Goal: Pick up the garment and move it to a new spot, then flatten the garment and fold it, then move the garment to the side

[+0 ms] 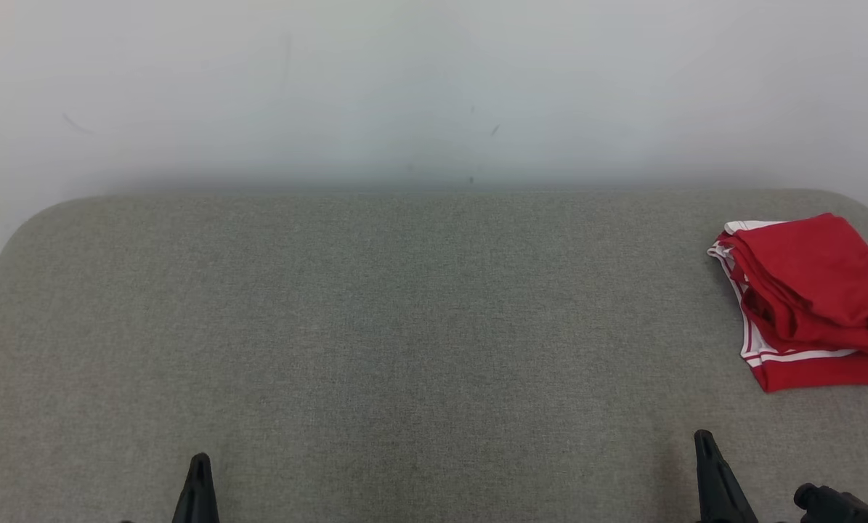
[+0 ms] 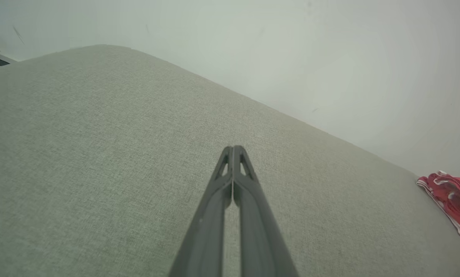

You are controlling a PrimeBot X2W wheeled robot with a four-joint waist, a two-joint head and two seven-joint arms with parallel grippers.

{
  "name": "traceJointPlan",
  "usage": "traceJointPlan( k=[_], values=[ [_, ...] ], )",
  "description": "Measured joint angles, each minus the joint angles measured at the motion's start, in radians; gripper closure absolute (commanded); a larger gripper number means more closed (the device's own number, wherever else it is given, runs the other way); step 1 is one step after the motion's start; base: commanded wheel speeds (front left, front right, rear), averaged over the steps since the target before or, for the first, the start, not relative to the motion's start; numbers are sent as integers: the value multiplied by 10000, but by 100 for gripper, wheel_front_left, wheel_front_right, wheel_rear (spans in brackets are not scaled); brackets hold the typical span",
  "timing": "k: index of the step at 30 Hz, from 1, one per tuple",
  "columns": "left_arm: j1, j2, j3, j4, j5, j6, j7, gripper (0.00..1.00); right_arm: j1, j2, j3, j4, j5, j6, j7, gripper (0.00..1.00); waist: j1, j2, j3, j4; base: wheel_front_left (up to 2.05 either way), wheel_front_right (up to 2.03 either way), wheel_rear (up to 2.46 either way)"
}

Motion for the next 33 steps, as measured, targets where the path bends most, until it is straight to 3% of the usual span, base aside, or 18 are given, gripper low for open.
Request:
traceJointPlan(
  k=[33],
  values=[
    [-965,4,-441,481,-4807,-249,585,100,-947,-259,-974,424,4587,0,1582,100,1,0,15,-56,0,0,0]
  ],
)
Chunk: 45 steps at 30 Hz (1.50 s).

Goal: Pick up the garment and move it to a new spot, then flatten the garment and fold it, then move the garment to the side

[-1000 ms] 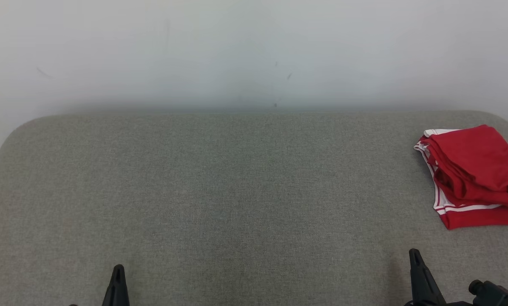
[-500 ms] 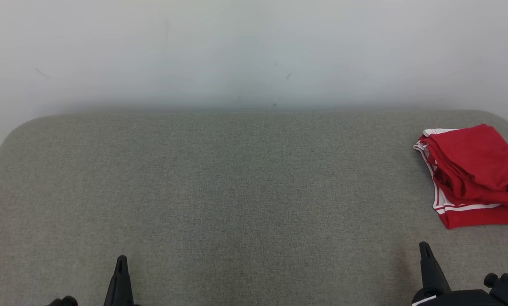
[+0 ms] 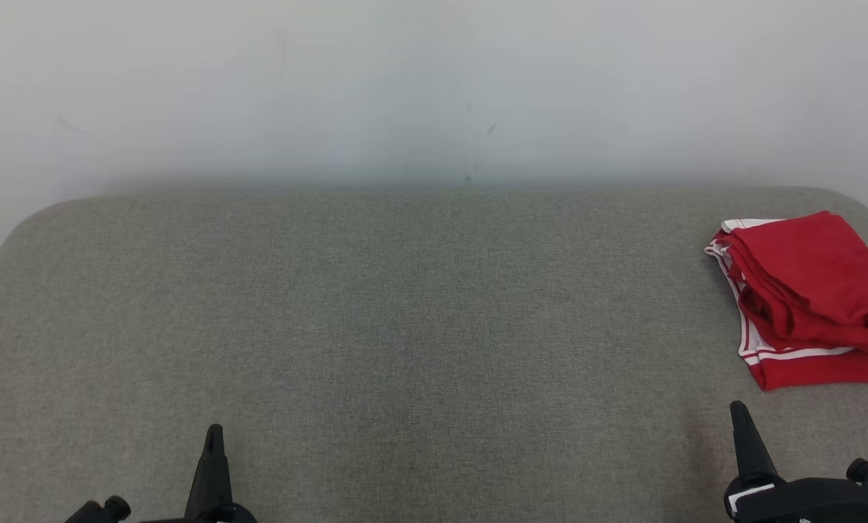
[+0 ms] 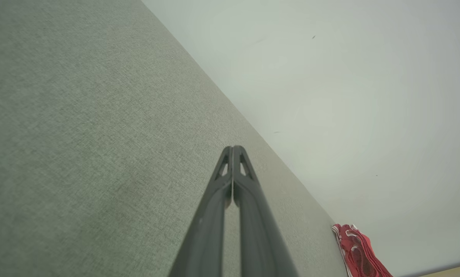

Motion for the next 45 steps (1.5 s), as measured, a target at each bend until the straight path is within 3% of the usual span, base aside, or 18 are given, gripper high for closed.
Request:
traceJointPlan(
  k=[45],
  values=[
    [-989,6,-387,445,-4612,-188,556,100,-889,-71,-1195,453,4092,0,1710,100,-2,0,19,-76,0,0,0]
  ],
)
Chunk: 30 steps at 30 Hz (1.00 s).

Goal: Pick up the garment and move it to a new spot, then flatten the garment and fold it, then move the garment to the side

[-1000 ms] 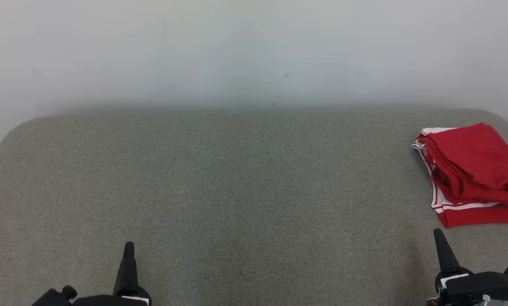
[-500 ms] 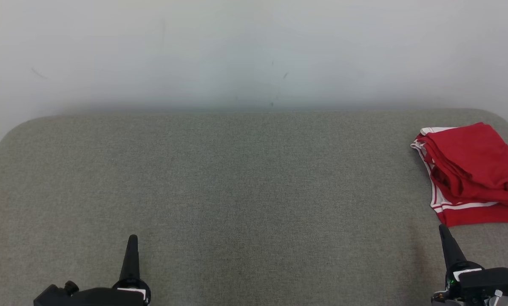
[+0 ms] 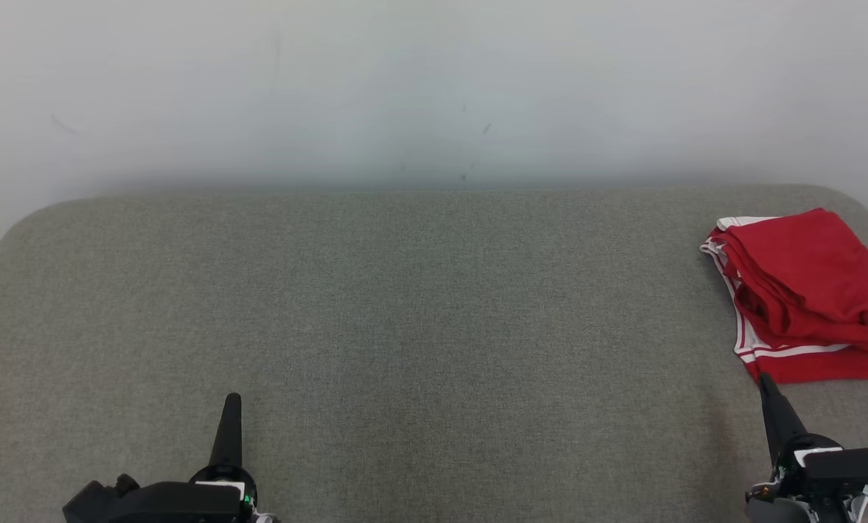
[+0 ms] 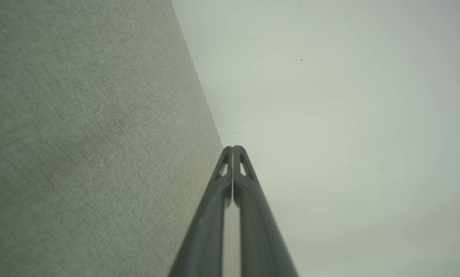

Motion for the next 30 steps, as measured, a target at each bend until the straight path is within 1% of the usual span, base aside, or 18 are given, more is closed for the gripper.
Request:
traceJointPlan(
  k=[15,30],
  values=[
    [-330,2,-96,134,-1246,-77,174,100,-337,0,-372,82,1045,0,489,100,0,0,7,-27,0,0,0],
    [-546,6,-180,226,-2234,-142,299,100,-540,8,-696,184,1954,0,920,100,0,0,13,-52,0,0,0]
  ],
)
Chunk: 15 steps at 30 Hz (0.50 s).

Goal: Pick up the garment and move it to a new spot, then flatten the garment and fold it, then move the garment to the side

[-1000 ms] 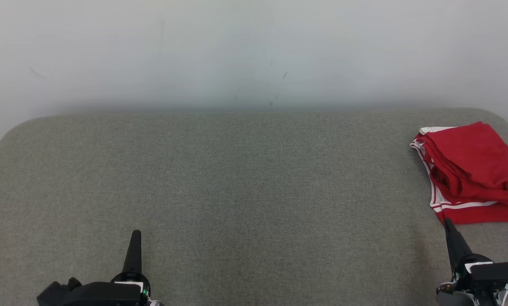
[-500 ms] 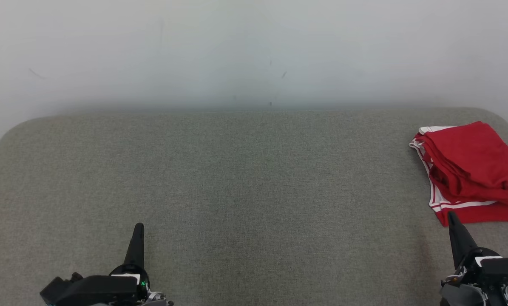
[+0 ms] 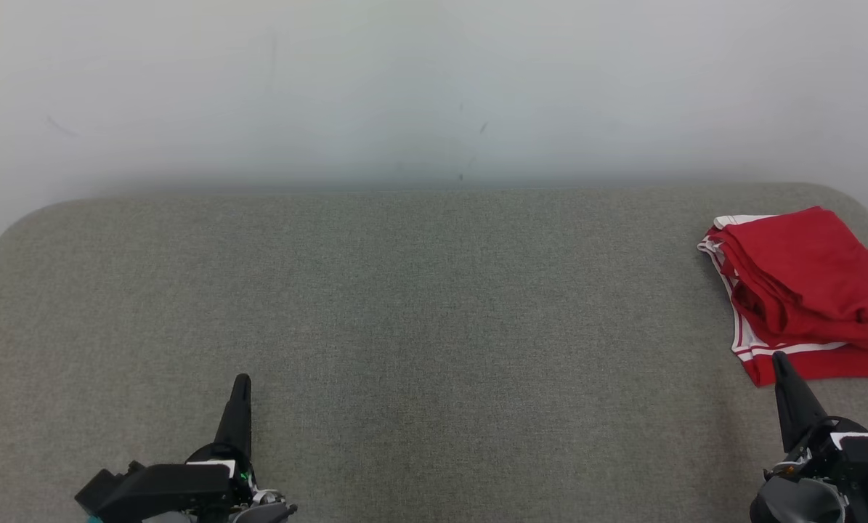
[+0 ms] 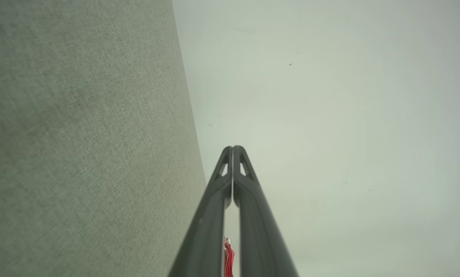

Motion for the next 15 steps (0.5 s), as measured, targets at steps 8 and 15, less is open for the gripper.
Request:
traceJointPlan(
  k=[8,15],
  values=[
    [0,2,-8,10,-63,-8,8,100,-9,12,-59,10,44,0,58,100,0,0,0,-1,0,0,0],
    [0,2,-8,10,-63,-8,8,100,-12,29,-96,13,31,0,82,100,0,0,0,-1,0,0,0]
  ],
)
